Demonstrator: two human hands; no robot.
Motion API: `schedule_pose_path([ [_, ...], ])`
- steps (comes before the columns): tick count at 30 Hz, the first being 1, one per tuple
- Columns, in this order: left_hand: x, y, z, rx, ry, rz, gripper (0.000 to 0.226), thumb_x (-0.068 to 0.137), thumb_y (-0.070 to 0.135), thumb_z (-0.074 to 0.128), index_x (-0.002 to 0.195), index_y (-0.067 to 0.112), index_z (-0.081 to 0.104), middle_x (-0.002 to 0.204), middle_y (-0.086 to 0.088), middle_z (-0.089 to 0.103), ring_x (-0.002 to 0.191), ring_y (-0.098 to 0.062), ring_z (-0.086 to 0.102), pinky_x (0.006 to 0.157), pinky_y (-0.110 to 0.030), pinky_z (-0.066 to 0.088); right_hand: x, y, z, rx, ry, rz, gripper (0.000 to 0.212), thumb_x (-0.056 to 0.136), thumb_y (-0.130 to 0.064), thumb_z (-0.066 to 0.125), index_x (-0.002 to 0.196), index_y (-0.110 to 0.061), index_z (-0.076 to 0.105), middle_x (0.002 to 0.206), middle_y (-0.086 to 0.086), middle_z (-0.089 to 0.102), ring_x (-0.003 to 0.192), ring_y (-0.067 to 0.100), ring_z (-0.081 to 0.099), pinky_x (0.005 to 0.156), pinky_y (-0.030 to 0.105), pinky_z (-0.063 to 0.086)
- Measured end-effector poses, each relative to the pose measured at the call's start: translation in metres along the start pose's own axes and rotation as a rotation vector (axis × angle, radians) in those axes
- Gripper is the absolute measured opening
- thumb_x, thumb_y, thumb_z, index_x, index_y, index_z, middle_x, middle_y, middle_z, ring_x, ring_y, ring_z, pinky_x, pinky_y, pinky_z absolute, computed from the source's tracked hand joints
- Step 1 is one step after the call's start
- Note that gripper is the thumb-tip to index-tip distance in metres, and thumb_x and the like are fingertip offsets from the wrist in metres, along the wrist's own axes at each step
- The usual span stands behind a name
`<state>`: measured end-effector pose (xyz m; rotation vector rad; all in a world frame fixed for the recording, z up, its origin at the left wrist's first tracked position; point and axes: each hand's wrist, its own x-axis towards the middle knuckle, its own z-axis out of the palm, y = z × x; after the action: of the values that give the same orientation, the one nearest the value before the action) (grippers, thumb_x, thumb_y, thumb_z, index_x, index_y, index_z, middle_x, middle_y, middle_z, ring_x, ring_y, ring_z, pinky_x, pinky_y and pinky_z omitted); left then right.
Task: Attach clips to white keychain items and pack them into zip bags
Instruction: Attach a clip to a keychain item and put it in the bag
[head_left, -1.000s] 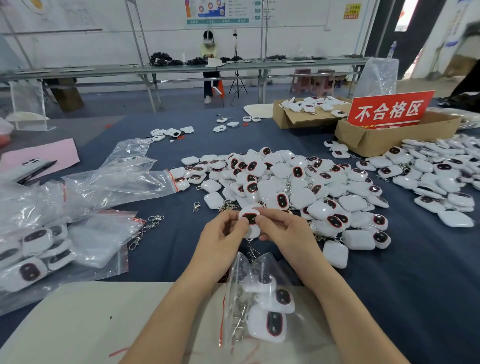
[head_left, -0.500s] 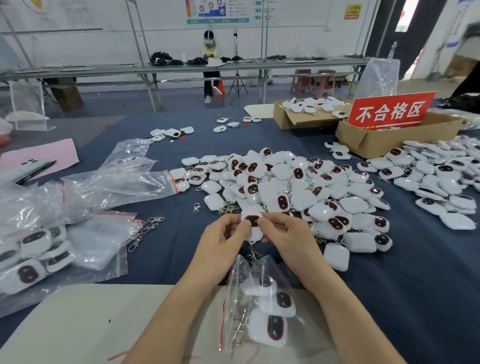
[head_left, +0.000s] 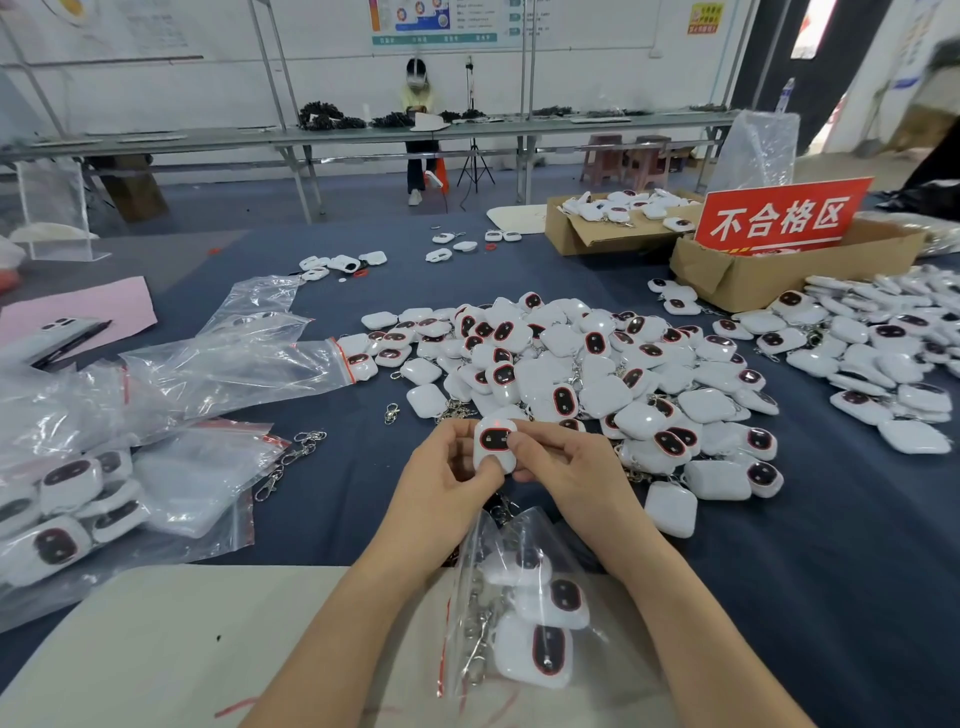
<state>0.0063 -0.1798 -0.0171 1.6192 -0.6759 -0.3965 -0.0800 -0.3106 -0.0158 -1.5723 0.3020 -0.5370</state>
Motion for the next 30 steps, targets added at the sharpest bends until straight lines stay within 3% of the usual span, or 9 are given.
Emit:
schedule_pose_path([
  [5, 0.0004, 0.0005, 0.0002, 0.002, 0.009, 0.012, 0.020, 0.093, 0.016, 0.070, 0.107, 0.030, 0.066, 0.093, 0.016, 0.074, 0.083, 0.001, 0.068, 0.071, -0.009, 0.050, 0.0006, 0.0009, 0.0000, -0.012, -0.001, 0.001, 0.021, 0.098, -0.015, 0.063, 0.107, -0.030, 0.073, 0.096, -0.007, 0.078, 0.085, 0.005, 0.072, 0.074, 0.013, 0.055],
  [8, -0.0007, 0.0034, 0.0010, -0.026, 0.003, 0.049, 0.020, 0.097, 0.016, 0.065, 0.109, 0.031, 0.068, 0.096, 0.014, 0.076, 0.088, -0.001, 0.070, 0.076, -0.013, 0.053, 0.0026, 0.0036, 0.0002, 0.059, 0.056, 0.043, 0.022, 0.099, -0.012, 0.061, 0.118, -0.018, 0.070, 0.103, 0.004, 0.076, 0.093, 0.013, 0.074, 0.076, 0.020, 0.058],
  [11, -0.0027, 0.0070, 0.0034, -0.012, -0.032, 0.097, 0.023, 0.104, 0.019, 0.056, 0.113, 0.034, 0.070, 0.102, 0.016, 0.075, 0.092, -0.002, 0.070, 0.080, -0.013, 0.052, 0.0025, 0.0049, -0.0007, 0.091, 0.125, 0.067, 0.016, 0.100, -0.010, 0.058, 0.112, -0.014, 0.067, 0.101, 0.011, 0.074, 0.089, 0.017, 0.075, 0.072, 0.022, 0.059],
  [16, -0.0019, 0.0034, 0.0054, 0.022, 0.038, 0.079, 0.024, 0.100, 0.024, 0.062, 0.117, 0.041, 0.062, 0.103, 0.010, 0.068, 0.092, -0.013, 0.065, 0.077, -0.017, 0.053, -0.0006, 0.0014, -0.0016, 0.185, -0.092, 0.094, 0.030, 0.101, -0.003, 0.053, 0.122, -0.017, 0.068, 0.105, 0.005, 0.077, 0.101, 0.018, 0.073, 0.080, 0.022, 0.058],
  [20, 0.0010, 0.0033, 0.0022, 0.064, 0.064, 0.046, 0.034, 0.103, 0.025, 0.057, 0.136, 0.033, 0.057, 0.117, 0.004, 0.065, 0.103, -0.013, 0.064, 0.090, -0.022, 0.053, -0.0024, 0.0013, -0.0026, 0.219, -0.217, 0.139, 0.047, 0.097, -0.014, 0.064, 0.140, -0.029, 0.053, 0.113, 0.006, 0.075, 0.111, 0.020, 0.070, 0.097, 0.027, 0.054],
  [22, 0.0002, 0.0027, 0.0011, 0.084, 0.020, 0.054, 0.039, 0.103, 0.026, 0.057, 0.141, 0.033, 0.054, 0.126, 0.005, 0.063, 0.110, -0.007, 0.062, 0.096, -0.022, 0.051, -0.0023, 0.0037, -0.0031, 0.165, -0.184, 0.112, 0.048, 0.098, -0.013, 0.063, 0.141, -0.031, 0.052, 0.107, 0.002, 0.077, 0.105, 0.017, 0.072, 0.095, 0.027, 0.055],
  [24, -0.0017, 0.0009, 0.0011, 0.070, -0.025, 0.066, 0.043, 0.102, 0.026, 0.059, 0.143, 0.035, 0.051, 0.128, 0.007, 0.062, 0.114, -0.006, 0.061, 0.098, -0.022, 0.050, -0.0034, 0.0043, -0.0037, 0.140, -0.149, 0.092, 0.046, 0.098, -0.012, 0.062, 0.135, -0.039, 0.057, 0.082, -0.006, 0.074, 0.079, 0.009, 0.069, 0.081, 0.020, 0.055],
  [26, -0.0024, 0.0005, 0.0015, 0.083, -0.028, 0.080, 0.041, 0.101, 0.027, 0.059, 0.140, 0.041, 0.052, 0.125, 0.006, 0.063, 0.113, -0.008, 0.062, 0.096, -0.021, 0.050, -0.0045, 0.0037, -0.0041, 0.126, -0.147, 0.086, 0.045, 0.098, -0.014, 0.062, 0.132, -0.042, 0.059, 0.069, -0.005, 0.066, 0.066, 0.009, 0.058, 0.071, 0.019, 0.052],
  [30, -0.0017, 0.0022, 0.0050, 0.188, 0.031, 0.140, 0.036, 0.102, 0.026, 0.059, 0.114, 0.059, 0.054, 0.110, 0.012, 0.067, 0.100, 0.000, 0.063, 0.086, -0.016, 0.049, -0.0046, 0.0020, -0.0025, 0.146, -0.110, 0.091, 0.039, 0.098, -0.011, 0.063, 0.128, -0.036, 0.061, 0.090, 0.008, 0.078, 0.084, 0.020, 0.074, 0.085, 0.025, 0.059],
])
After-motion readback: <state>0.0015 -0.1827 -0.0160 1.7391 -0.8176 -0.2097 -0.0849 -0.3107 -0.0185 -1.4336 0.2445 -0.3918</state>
